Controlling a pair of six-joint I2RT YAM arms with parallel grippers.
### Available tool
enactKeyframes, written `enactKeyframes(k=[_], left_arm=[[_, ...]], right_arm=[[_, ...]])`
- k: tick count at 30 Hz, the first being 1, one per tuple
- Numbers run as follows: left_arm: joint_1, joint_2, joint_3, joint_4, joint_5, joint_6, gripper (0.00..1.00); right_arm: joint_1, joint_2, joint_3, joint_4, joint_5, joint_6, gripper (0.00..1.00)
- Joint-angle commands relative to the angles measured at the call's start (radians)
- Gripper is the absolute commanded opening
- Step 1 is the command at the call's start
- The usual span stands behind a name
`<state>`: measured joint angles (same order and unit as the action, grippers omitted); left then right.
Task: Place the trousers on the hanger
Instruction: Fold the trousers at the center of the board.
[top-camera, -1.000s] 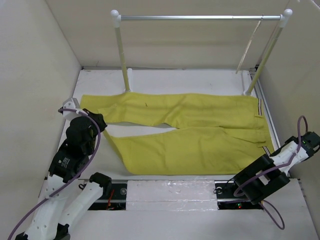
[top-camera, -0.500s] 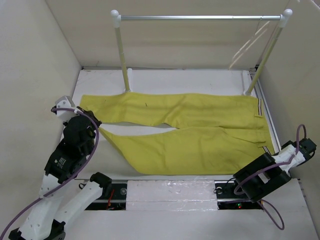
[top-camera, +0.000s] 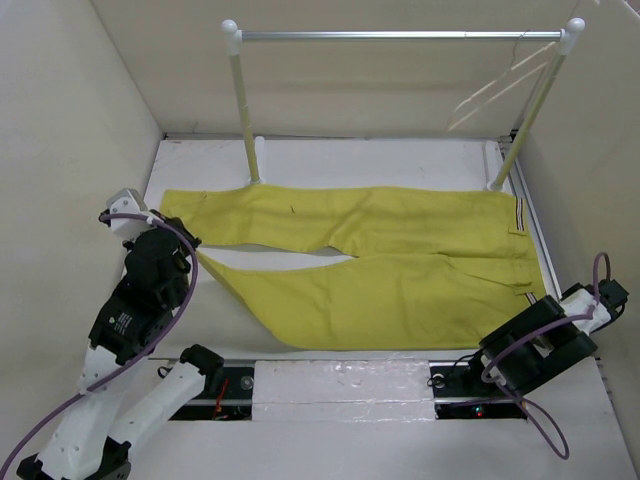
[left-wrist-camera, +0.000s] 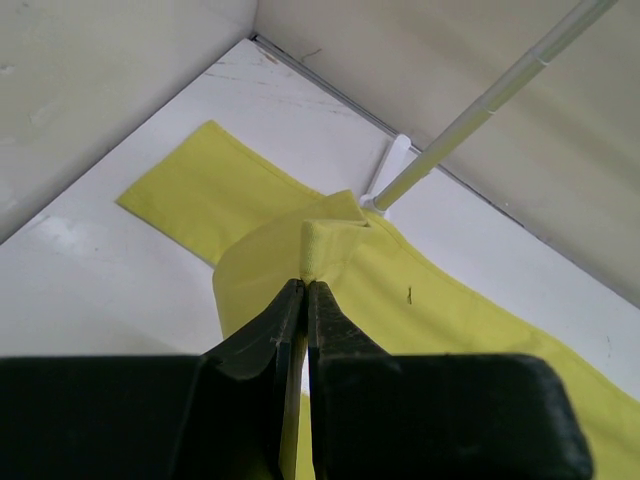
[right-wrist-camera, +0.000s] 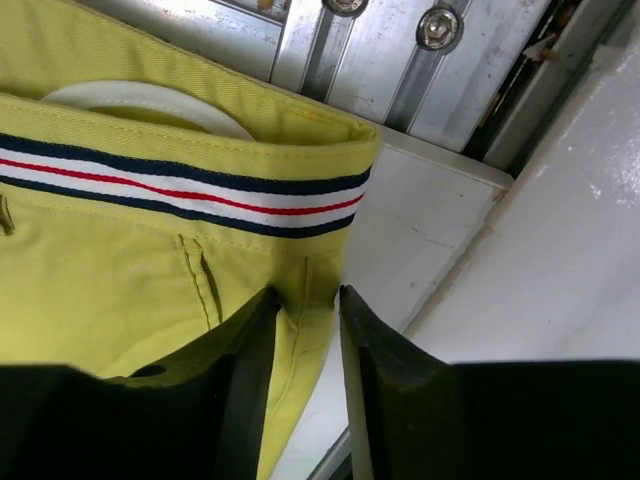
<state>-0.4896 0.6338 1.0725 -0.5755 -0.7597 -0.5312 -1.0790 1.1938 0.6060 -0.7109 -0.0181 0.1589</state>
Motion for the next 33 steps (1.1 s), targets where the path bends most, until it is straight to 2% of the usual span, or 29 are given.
enactKeyframes(k=[1, 4, 5, 8, 11, 14, 15, 18, 23, 24, 25, 26, 28, 31, 33], left_arm=[[-0.004, -0.003, -0.014, 0.074, -0.072, 0.037, 0.00], [-0.004, -0.022, -0.032, 0.107, -0.141, 0.074, 0.00], [-0.004, -0.028, -0.039, 0.117, -0.151, 0.095, 0.00], [-0.004, -0.029, -0.045, 0.135, -0.197, 0.117, 0.00], [-0.004, -0.026, -0.103, 0.186, -0.242, 0.148, 0.00], [-0.004, -0.008, -0.181, 0.291, -0.268, 0.168, 0.00], [-0.004, 0.036, -0.178, 0.284, -0.259, 0.125, 0.00], [-0.004, 0.119, -0.137, 0.266, -0.248, 0.082, 0.00], [0.020, 0.217, -0.141, 0.298, -0.360, 0.131, 0.00], [0.041, 0.263, -0.134, 0.269, -0.346, 0.119, 0.00], [0.162, 0.303, -0.134, 0.269, -0.270, 0.103, 0.00], [0.163, 0.303, -0.137, 0.269, -0.270, 0.088, 0.00], [0.302, 0.393, -0.129, 0.252, -0.085, 0.060, 0.00], [0.385, 0.464, -0.070, 0.221, -0.043, 0.050, 0.00], [0.414, 0.533, -0.005, 0.172, -0.070, 0.033, 0.00]], right_arm=[[0.002, 0.018, 0.024, 0.051, 0.012, 0.005, 0.35], [0.002, 0.030, 0.038, 0.054, 0.060, -0.004, 0.18], [0.002, 0.033, 0.041, 0.057, 0.055, -0.015, 0.08], [0.002, 0.035, 0.054, 0.064, 0.043, -0.042, 0.00], [0.014, 0.000, 0.100, 0.036, 0.059, -0.094, 0.00], [0.083, -0.040, 0.193, -0.008, 0.098, -0.139, 0.00], [0.156, -0.042, 0.222, -0.040, 0.116, -0.145, 0.00], [0.261, -0.069, 0.314, -0.062, 0.155, -0.147, 0.00], [0.352, -0.004, 0.449, -0.068, 0.127, -0.147, 0.00], [0.369, 0.013, 0.477, -0.074, 0.122, -0.180, 0.00], [0.420, 0.044, 0.524, -0.065, 0.112, -0.188, 0.00], [0.421, 0.044, 0.525, -0.065, 0.107, -0.188, 0.00], [0.451, 0.108, 0.627, -0.036, 0.077, -0.200, 0.00], [0.462, 0.170, 0.724, -0.025, 0.057, -0.214, 0.00], [0.488, 0.217, 0.790, -0.027, 0.041, -0.226, 0.00]])
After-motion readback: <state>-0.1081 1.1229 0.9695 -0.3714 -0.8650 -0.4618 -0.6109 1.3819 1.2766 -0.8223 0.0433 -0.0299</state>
